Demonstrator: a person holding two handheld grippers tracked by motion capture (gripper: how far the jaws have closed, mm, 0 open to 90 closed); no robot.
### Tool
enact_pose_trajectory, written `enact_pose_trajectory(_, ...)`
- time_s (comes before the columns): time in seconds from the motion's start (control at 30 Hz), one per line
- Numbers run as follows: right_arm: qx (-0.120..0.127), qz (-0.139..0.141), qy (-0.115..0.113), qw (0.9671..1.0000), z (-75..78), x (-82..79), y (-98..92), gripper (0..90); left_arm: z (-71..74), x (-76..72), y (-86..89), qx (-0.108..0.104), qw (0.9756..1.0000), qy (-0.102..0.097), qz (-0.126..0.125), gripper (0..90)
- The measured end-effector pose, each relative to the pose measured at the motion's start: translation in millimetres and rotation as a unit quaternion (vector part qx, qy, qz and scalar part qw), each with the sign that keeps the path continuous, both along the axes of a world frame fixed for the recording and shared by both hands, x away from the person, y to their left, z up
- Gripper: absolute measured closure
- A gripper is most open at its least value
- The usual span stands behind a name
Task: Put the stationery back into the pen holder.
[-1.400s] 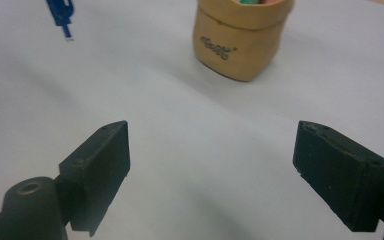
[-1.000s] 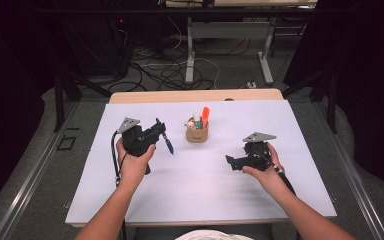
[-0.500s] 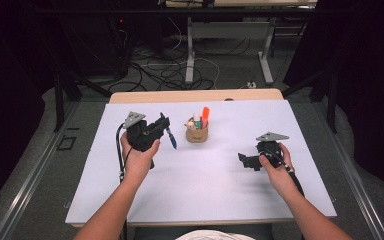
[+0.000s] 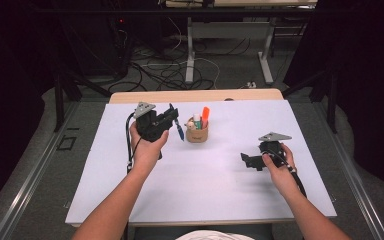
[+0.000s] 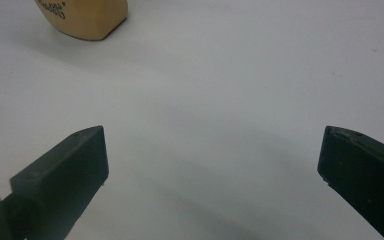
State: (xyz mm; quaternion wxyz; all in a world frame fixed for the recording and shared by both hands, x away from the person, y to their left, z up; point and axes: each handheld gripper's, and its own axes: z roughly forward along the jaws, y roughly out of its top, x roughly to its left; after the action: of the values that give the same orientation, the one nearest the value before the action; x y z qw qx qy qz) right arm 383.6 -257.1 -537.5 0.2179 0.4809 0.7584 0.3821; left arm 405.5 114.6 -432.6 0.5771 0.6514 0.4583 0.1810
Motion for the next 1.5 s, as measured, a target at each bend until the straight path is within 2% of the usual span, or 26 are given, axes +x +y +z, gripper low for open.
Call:
enact_pose_trajectory(0.33, 0.007, 0.005, 0.005, 1.0, -2.0, -2.0, 2.6, 0.0, 7.2, 11.3, -11.6, 0.0, 1.0, -0.009, 0.002, 79.6)
enact_pose_trajectory(0.6, 0.017, -0.002, 0.002, 0.9998, -0.9, -2.4, 1.6, 0.0, 6.4, 20.2, -22.3, -0.001, 0.9999, -0.012, 0.01, 79.6)
enact_pose_trajectory(0.73, 0.014, 0.003, 0.0, 0.9999, -1.6, -2.2, 1.7, 0.0, 6.1, 24.3, -27.9, 0.0, 0.9998, -0.013, 0.012, 79.6)
enact_pose_trajectory(1.2, 0.018, 0.008, 0.001, 0.9998, -2.0, -2.4, 2.3, 0.0, -1.6, 40.3, -46.3, -0.002, 0.9994, -0.021, 0.029, 79.6)
enact_pose_trajectory(1.5, 0.018, 0.011, 0.003, 0.9998, -2.7, -2.7, 3.2, 0.0, -9.7, 49.4, -58.9, 0.008, 0.9992, -0.02, 0.033, 79.6)
